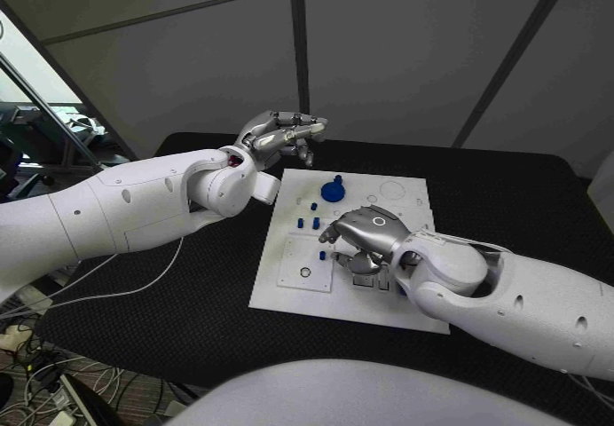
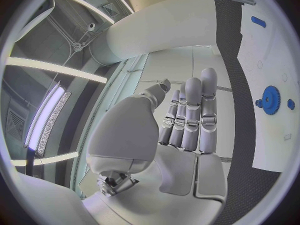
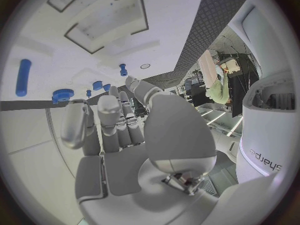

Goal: Assemble the parts on the task board

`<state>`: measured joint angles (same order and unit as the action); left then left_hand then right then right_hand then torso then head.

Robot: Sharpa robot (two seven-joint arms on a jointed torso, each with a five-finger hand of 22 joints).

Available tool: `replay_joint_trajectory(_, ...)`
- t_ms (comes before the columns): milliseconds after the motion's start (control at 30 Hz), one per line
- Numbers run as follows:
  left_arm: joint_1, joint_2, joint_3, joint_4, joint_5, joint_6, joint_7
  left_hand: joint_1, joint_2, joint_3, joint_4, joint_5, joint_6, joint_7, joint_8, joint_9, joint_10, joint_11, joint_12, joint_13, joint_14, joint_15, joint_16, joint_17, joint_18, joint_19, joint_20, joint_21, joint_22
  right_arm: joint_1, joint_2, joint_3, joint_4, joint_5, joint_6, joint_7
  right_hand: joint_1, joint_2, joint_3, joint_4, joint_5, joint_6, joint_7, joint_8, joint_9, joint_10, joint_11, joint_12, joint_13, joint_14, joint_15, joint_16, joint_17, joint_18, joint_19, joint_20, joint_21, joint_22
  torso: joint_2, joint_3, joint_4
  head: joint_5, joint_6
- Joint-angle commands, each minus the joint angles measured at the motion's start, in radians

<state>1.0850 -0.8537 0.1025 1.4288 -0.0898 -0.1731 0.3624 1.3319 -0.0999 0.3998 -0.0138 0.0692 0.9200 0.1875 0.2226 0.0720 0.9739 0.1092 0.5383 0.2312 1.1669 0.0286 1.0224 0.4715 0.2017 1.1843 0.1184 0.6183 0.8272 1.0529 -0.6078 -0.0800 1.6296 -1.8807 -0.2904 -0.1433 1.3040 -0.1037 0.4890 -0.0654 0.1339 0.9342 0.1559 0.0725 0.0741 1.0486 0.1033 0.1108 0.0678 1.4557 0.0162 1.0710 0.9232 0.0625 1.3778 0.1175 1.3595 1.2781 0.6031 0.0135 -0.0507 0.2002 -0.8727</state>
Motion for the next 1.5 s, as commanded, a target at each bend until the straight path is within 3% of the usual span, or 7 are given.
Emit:
replay_joint_trajectory(33, 0.002, 0.0, 0.0, -0.001, 0.004, 0.017, -0.004, 0.002, 0.004, -0.007, 0.0, 0.002, -0.007, 0.002, 0.004, 0.001, -0.005, -0.001, 0.004, 0.0, -0.006, -0.001, 0.007, -0.001, -0.02, 0.003, 0.005, 0.001, 0.001, 0.01, -0.047, 0.005, 0.038, 0.03, -0.026, -0.006, -0.008, -0.008, -0.007, 0.002, 0.004, 0.01, 0.001, 0.006, 0.002, 0.008, -0.001, 0.007, 0.001, 0.005, -0.002, 0.006, 0.002, 0.01, 0.009, 0.0, 0.004, 0.002, -0.001, -0.0019, -0.0028, -0.006, 0.0)
replay_joint_trajectory(200, 0.002, 0.001, -0.003, -0.002, 0.004, 0.019, -0.004, 0.006, 0.005, -0.007, -0.002, 0.003, -0.008, 0.002, 0.006, 0.001, -0.007, -0.001, 0.006, 0.0, -0.006, -0.001, 0.008, -0.002, -0.02, 0.004, 0.004, 0.001, 0.001, 0.032, -0.123, 0.047, 0.057, 0.068, 0.057, -0.05, -0.027, -0.024, -0.028, 0.014, -0.006, 0.016, -0.005, 0.005, 0.003, 0.002, -0.002, 0.016, -0.001, 0.008, -0.002, 0.007, -0.002, 0.009, 0.011, -0.001, 0.003, 0.002, -0.001, -0.0005, -0.0032, -0.026, 0.003)
replay_joint_trajectory(300, 0.002, 0.001, -0.004, -0.002, 0.004, 0.019, -0.001, 0.008, 0.005, -0.008, -0.003, 0.003, -0.009, 0.002, 0.007, 0.001, -0.007, -0.001, 0.007, 0.0, -0.006, -0.001, 0.009, -0.002, -0.019, 0.002, 0.004, -0.003, -0.002, 0.049, -0.157, 0.06, 0.051, 0.076, 0.085, -0.065, -0.032, -0.034, -0.045, 0.017, -0.01, 0.011, -0.013, 0.001, 0.001, -0.008, -0.002, 0.019, -0.002, 0.008, -0.001, 0.006, -0.007, 0.01, 0.01, -0.001, 0.001, 0.0, -0.002, -0.0002, -0.0046, -0.034, 0.008)
replay_joint_trajectory(433, 0.001, 0.002, -0.005, -0.003, 0.004, 0.018, 0.002, 0.008, 0.005, -0.008, -0.003, 0.003, -0.009, 0.002, 0.007, 0.001, -0.007, -0.001, 0.007, 0.0, -0.006, -0.001, 0.009, -0.002, -0.019, 0.002, 0.004, -0.003, -0.002, 0.06, -0.178, 0.067, 0.029, 0.077, 0.094, -0.074, -0.032, -0.038, -0.06, 0.021, -0.012, -0.001, -0.019, -0.006, -0.001, -0.016, 0.0, 0.026, -0.002, 0.009, 0.001, 0.004, -0.013, 0.01, 0.01, -0.001, -0.001, -0.002, -0.001, -0.0005, -0.0033, -0.045, 0.014)
replay_joint_trajectory(767, 0.001, 0.006, -0.006, -0.005, 0.004, 0.018, 0.002, 0.009, 0.005, -0.009, -0.004, 0.003, -0.009, 0.002, 0.008, 0.001, -0.007, -0.001, 0.009, 0.0, -0.007, -0.001, 0.009, -0.003, -0.019, 0.002, 0.004, -0.006, -0.004, 0.067, -0.154, 0.07, -0.038, 0.085, 0.107, -0.062, -0.027, -0.032, -0.066, 0.023, -0.012, 0.007, -0.017, -0.002, 0.001, -0.021, 0.0, 0.031, -0.002, 0.008, 0.001, -0.001, -0.023, 0.009, 0.013, -0.001, 0.0, 0.0, 0.0, -0.0013, -0.0017, -0.053, 0.025)
replay_joint_trajectory(1033, 0.001, 0.004, -0.006, -0.004, 0.004, 0.018, 0.003, 0.01, 0.005, -0.009, -0.004, 0.003, -0.009, 0.002, 0.009, 0.001, -0.008, -0.001, 0.009, 0.0, -0.007, -0.001, 0.009, -0.003, -0.019, 0.001, 0.004, -0.007, -0.005, 0.067, -0.111, 0.066, -0.086, 0.102, 0.172, -0.039, -0.02, -0.026, -0.069, 0.023, -0.011, 0.012, -0.019, 0.0, 0.002, -0.03, 0.001, 0.034, -0.003, 0.008, 0.001, -0.002, -0.027, 0.01, 0.012, -0.001, -0.002, -0.004, 0.0, -0.0011, -0.0018, -0.046, 0.023)
replay_joint_trajectory(1500, 0.001, 0.004, -0.006, -0.004, 0.004, 0.017, 0.003, 0.01, 0.005, -0.009, -0.004, 0.003, -0.009, 0.002, 0.009, 0.001, -0.008, -0.001, 0.009, 0.0, -0.007, -0.001, 0.009, -0.003, -0.019, 0.001, 0.004, -0.007, -0.005, 0.067, -0.077, 0.057, -0.114, 0.11, 0.234, -0.026, 0.0, -0.001, -0.059, 0.023, -0.005, 0.047, -0.015, 0.01, 0.008, 0.023, -0.012, 0.068, 0.0, 0.013, -0.008, 0.011, -0.02, 0.004, 0.032, -0.006, 0.017, 0.022, -0.001, -0.0006, -0.0032, -0.044, 0.018)
